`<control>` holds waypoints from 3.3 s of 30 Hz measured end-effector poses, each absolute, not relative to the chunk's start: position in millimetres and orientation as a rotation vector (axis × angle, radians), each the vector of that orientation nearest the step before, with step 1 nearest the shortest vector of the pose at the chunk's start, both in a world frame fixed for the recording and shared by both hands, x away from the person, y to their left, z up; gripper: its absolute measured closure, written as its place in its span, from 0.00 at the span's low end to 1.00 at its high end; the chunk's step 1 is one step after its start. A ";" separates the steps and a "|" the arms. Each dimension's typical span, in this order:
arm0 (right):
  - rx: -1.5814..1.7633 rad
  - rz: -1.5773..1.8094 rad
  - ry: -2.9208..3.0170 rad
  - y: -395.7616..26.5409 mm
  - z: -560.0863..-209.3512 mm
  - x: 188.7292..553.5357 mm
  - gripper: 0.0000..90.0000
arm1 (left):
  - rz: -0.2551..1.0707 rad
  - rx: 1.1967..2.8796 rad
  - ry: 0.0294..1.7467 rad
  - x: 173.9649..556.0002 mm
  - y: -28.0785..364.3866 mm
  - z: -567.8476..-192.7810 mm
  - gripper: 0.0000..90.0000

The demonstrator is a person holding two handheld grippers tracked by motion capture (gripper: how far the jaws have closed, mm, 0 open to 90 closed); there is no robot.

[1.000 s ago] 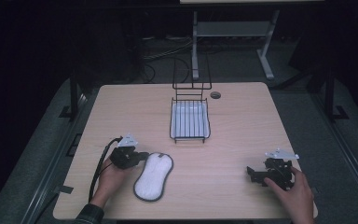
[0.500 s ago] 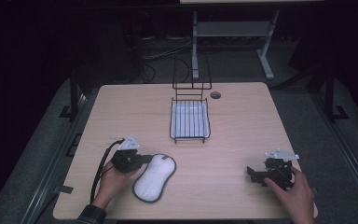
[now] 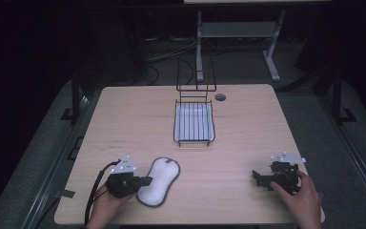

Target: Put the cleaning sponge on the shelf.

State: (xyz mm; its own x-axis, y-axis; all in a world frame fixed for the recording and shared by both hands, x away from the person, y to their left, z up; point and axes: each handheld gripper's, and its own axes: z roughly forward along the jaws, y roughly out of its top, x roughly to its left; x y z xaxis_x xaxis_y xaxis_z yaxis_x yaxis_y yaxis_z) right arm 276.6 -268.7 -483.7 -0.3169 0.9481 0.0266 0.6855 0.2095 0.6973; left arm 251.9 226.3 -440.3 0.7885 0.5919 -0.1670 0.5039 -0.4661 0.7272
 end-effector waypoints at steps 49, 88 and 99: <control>1.519 0.869 2.081 -268.5 -483.6 276.6 0.00 | 0.214 2.164 0.893 251.0 259.0 -433.9 0.80; 1.520 0.869 2.079 -268.2 -483.8 277.0 0.00 | 0.133 2.269 0.782 293.6 222.6 -453.4 0.17; 1.520 0.869 2.079 -268.2 -483.8 277.0 0.00 | 0.111 2.286 0.793 292.5 218.7 -461.5 0.15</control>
